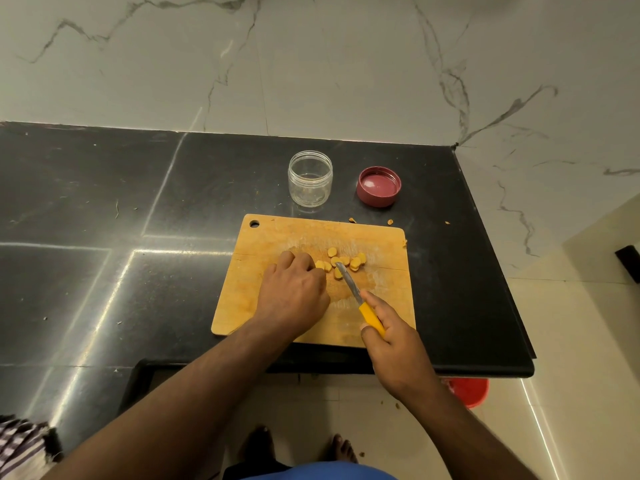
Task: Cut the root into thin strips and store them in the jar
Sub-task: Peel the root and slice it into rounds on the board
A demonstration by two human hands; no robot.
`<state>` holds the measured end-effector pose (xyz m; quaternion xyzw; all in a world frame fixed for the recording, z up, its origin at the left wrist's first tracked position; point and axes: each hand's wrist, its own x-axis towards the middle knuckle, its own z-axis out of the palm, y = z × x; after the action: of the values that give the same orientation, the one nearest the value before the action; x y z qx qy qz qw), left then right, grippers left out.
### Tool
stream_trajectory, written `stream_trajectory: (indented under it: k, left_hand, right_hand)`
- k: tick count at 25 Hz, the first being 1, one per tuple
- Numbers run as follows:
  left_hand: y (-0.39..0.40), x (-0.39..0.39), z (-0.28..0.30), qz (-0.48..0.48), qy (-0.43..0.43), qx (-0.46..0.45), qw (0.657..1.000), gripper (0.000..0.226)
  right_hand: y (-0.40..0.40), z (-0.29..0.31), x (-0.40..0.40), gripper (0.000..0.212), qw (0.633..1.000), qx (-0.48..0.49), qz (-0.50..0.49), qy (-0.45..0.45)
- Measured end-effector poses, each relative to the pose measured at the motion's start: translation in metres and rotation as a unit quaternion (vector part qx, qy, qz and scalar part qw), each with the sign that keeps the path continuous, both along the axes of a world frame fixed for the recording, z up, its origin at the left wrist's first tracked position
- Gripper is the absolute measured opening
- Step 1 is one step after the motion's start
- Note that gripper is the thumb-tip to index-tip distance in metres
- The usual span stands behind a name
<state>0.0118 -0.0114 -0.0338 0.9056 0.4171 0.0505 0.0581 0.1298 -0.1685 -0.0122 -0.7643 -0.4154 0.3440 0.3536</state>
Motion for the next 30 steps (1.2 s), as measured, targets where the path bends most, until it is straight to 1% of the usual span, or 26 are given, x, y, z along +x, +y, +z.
stream_trajectory:
  k: [5, 9, 12, 13, 14, 15, 16, 17, 19, 22, 24, 25, 26, 27, 30]
  left_hand:
    - [-0.007, -0.005, 0.005, -0.012, 0.009, -0.018, 1.0, 0.03]
    - [-0.008, -0.003, 0.005, -0.021, 0.015, -0.009, 1.0, 0.026]
    - [-0.013, -0.001, 0.006, -0.041, 0.039, -0.002, 0.998, 0.023]
    - [-0.016, -0.001, 0.008, -0.048, 0.033, -0.01, 0.998, 0.021]
    - [-0.017, -0.001, 0.013, -0.042, 0.001, -0.035, 0.998, 0.017]
    - [-0.015, 0.0, 0.02, -0.016, -0.058, -0.085, 0.995, 0.01]
    - [-0.011, 0.002, 0.027, 0.023, -0.127, -0.156, 0.979, 0.004]
    - [-0.005, 0.006, 0.034, 0.067, -0.189, -0.234, 0.951, 0.006]
    - [0.008, 0.017, 0.045, 0.128, -0.261, -0.357, 0.888, 0.014]
    - [0.016, 0.031, 0.056, 0.193, -0.339, -0.494, 0.777, 0.015]
    - [0.017, 0.033, 0.061, 0.21, -0.356, -0.57, 0.71, 0.016]
    - [0.017, 0.033, 0.062, 0.211, -0.359, -0.598, 0.685, 0.017]
    - [0.018, 0.034, 0.061, 0.209, -0.359, -0.613, 0.672, 0.017]
    - [0.019, 0.036, 0.06, 0.209, -0.357, -0.616, 0.67, 0.017]
    - [0.024, 0.043, 0.054, 0.227, -0.361, -0.596, 0.681, 0.016]
  right_hand:
    - [0.0, 0.0, -0.002, 0.052, 1.0, 0.001, -0.003, 0.002]
    - [-0.001, 0.002, -0.005, 0.053, 1.0, 0.001, -0.005, 0.006]
    - [-0.004, 0.001, -0.006, 0.053, 1.0, 0.005, -0.014, 0.011]
    - [-0.006, 0.002, -0.005, 0.053, 1.0, 0.008, -0.016, 0.013]
    - [-0.008, 0.003, -0.005, 0.052, 1.0, 0.011, -0.018, 0.018]
    - [-0.009, 0.004, -0.005, 0.052, 0.999, 0.014, -0.021, 0.024]
    - [-0.011, 0.006, -0.004, 0.052, 0.999, 0.017, -0.025, 0.031]
    - [-0.012, 0.007, -0.003, 0.052, 0.999, 0.021, -0.028, 0.038]
    - [-0.015, 0.01, -0.003, 0.052, 0.998, 0.035, -0.031, 0.047]
    - [-0.016, 0.013, -0.003, 0.052, 0.996, 0.06, -0.042, 0.056]
    - [-0.016, 0.013, -0.002, 0.052, 0.994, 0.072, -0.046, 0.061]
    - [-0.017, 0.012, -0.001, 0.052, 0.994, 0.074, -0.048, 0.067]
    - [-0.017, 0.011, 0.0, 0.052, 0.993, 0.075, -0.05, 0.072]
    - [-0.017, 0.01, 0.002, 0.052, 0.993, 0.076, -0.051, 0.076]
    - [-0.017, 0.007, 0.008, 0.051, 0.992, 0.079, -0.057, 0.083]
